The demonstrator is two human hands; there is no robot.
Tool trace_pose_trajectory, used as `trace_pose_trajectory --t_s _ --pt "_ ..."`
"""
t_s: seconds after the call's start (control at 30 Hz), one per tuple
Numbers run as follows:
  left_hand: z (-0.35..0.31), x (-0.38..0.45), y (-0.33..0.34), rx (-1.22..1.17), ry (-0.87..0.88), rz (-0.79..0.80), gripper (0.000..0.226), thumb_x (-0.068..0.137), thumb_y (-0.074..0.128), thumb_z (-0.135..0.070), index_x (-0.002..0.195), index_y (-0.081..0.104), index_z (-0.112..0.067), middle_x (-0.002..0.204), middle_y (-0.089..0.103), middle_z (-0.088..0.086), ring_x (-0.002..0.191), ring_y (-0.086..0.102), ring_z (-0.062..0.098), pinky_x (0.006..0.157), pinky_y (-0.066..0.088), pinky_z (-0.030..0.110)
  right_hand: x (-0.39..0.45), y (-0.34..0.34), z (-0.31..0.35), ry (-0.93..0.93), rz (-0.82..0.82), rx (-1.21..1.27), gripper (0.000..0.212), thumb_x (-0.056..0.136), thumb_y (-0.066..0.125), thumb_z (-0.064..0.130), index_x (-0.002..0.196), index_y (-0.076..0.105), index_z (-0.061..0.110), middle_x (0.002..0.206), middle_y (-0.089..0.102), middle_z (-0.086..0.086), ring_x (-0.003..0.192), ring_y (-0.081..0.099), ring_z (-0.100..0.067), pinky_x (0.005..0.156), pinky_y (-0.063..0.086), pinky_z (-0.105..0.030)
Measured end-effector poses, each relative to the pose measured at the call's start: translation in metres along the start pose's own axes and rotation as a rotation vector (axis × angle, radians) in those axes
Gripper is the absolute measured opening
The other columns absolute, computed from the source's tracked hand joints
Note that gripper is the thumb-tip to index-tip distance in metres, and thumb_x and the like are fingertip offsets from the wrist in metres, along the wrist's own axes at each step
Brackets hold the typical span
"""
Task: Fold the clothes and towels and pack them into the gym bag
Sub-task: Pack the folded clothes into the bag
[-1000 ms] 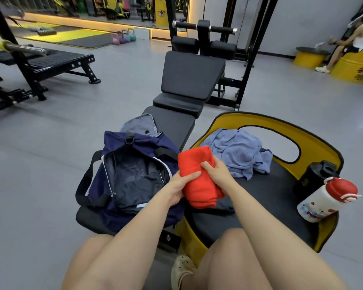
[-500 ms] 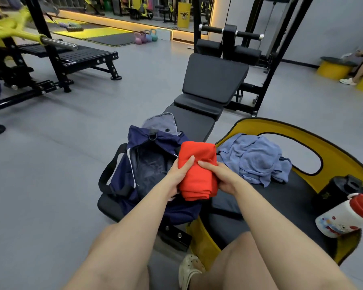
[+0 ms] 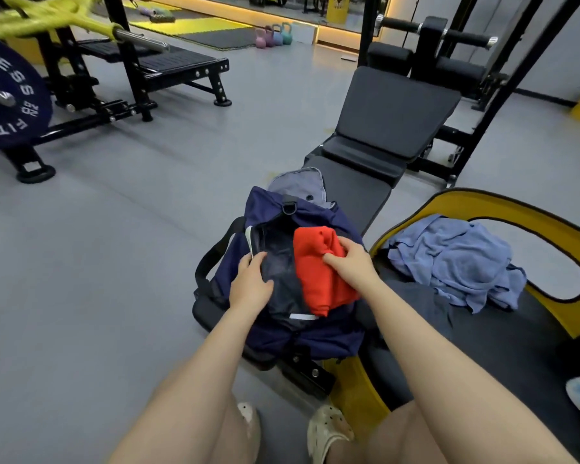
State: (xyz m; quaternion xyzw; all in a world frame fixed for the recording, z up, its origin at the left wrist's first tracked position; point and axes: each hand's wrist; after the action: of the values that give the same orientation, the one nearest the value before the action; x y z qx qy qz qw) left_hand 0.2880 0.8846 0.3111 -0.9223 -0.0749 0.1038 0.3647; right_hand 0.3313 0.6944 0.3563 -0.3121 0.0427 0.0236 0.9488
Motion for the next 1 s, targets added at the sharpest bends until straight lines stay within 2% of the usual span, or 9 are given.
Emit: trace_pose_trajectory --t_s 0.1,0.2,0.37,0.53,0.67,0.73,0.8,0.9,1.0 --pt "0.002 0.002 0.003 0.088 -0.012 0.095 0.082 0.083 0.046 0.003 0.150 0.014 -0.034 0.160 0.004 -0.009 0.116 0.055 0.027 0.086 0.048 0.035 0.000 0.019 0.014 -0.139 0.035 -0.221 0.050 0.084 0.061 0.020 0.133 0.054 0.028 0.124 0.064 -0.003 0.115 0.055 -0.026 0.087 0.043 -0.031" --pt "0.009 0.003 0.004 0.037 -0.007 0.079 0.093 0.078 0.040 0.011 0.150 0.007 -0.038 0.159 0.008 -0.010 0.104 0.059 0.025 0.069 0.045 0.030 0.005 0.034 0.015 -0.348 0.096 -0.457 0.052 0.084 0.056 0.018 0.135 0.051 0.030 0.130 0.058 0.003 0.115 0.053 -0.024 0.086 0.045 -0.035" --pt "0.012 0.005 -0.004 -0.059 -0.002 0.074 0.092 0.080 0.041 0.012 0.152 0.005 -0.033 0.160 0.005 -0.007 0.138 0.034 0.017 0.095 0.042 0.029 0.011 0.057 -0.006 -0.572 0.223 -0.791 0.058 0.085 0.055 0.014 0.140 0.046 0.029 0.138 0.051 0.008 0.110 0.051 -0.026 0.085 0.044 -0.036" --pt "0.011 0.002 -0.005 -0.091 -0.002 0.083 0.095 0.077 0.039 0.014 0.151 0.006 -0.036 0.159 0.006 -0.010 0.138 0.033 0.016 0.096 0.043 0.029 0.010 0.066 -0.006 -0.382 0.122 -0.688 0.048 0.087 0.055 0.030 0.134 0.050 0.035 0.126 0.056 0.006 0.111 0.053 -0.025 0.082 0.044 -0.034" --pt "0.009 0.002 -0.005 -0.143 0.015 0.072 0.097 0.075 0.038 0.017 0.151 0.007 -0.035 0.159 0.006 -0.011 0.138 0.033 0.014 0.090 0.044 0.028 0.016 0.065 0.014 -0.212 0.019 -0.627 0.029 0.086 0.055 0.029 0.113 0.062 0.024 0.106 0.059 -0.007 0.101 0.057 -0.033 0.071 0.038 -0.034" --pt "0.008 0.002 -0.004 -0.174 0.016 0.070 0.098 0.075 0.038 0.017 0.151 0.007 -0.036 0.159 0.006 -0.013 0.133 0.038 0.018 0.072 0.039 0.015 0.017 0.065 0.010 -0.178 -0.006 -0.726 0.030 0.087 0.054 0.029 0.115 0.060 0.018 0.111 0.057 -0.011 0.103 0.056 -0.035 0.075 0.042 -0.037" --pt "0.008 0.002 -0.002 -0.219 0.024 0.079 0.098 0.075 0.038 0.018 0.151 0.009 -0.036 0.159 0.006 -0.015 0.130 0.041 0.022 0.065 0.030 0.010 0.016 0.065 0.002 -0.114 0.004 -0.799 0.035 0.089 0.053 0.028 0.120 0.054 0.011 0.119 0.054 -0.013 0.107 0.056 -0.036 0.078 0.044 -0.038" --pt "0.008 0.000 -0.002 -0.234 0.036 0.109 0.099 0.074 0.037 0.018 0.151 0.008 -0.038 0.159 0.004 -0.016 0.119 0.048 0.019 0.066 0.032 0.011 0.013 0.061 -0.008 -0.031 0.030 -0.838 0.045 0.091 0.052 0.031 0.129 0.045 0.009 0.129 0.049 -0.013 0.113 0.054 -0.036 0.083 0.044 -0.038" --pt "0.006 -0.004 -0.005 -0.220 0.025 0.114 0.098 0.075 0.037 0.017 0.150 0.008 -0.039 0.159 0.004 -0.016 0.106 0.054 0.012 0.075 0.045 0.023 0.008 0.061 -0.014 -0.202 -0.016 -0.913 0.065 0.083 0.064 0.040 0.138 0.041 0.015 0.137 0.044 -0.011 0.124 0.045 -0.035 0.097 0.040 -0.043"
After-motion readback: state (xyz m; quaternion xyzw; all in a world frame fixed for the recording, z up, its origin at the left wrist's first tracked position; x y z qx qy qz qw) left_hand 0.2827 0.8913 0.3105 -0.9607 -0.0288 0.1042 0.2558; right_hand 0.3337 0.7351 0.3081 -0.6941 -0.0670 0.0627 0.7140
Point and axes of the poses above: each hand's wrist, its own x-axis towards the middle knuckle, its own y-axis out of the palm, z = x × y
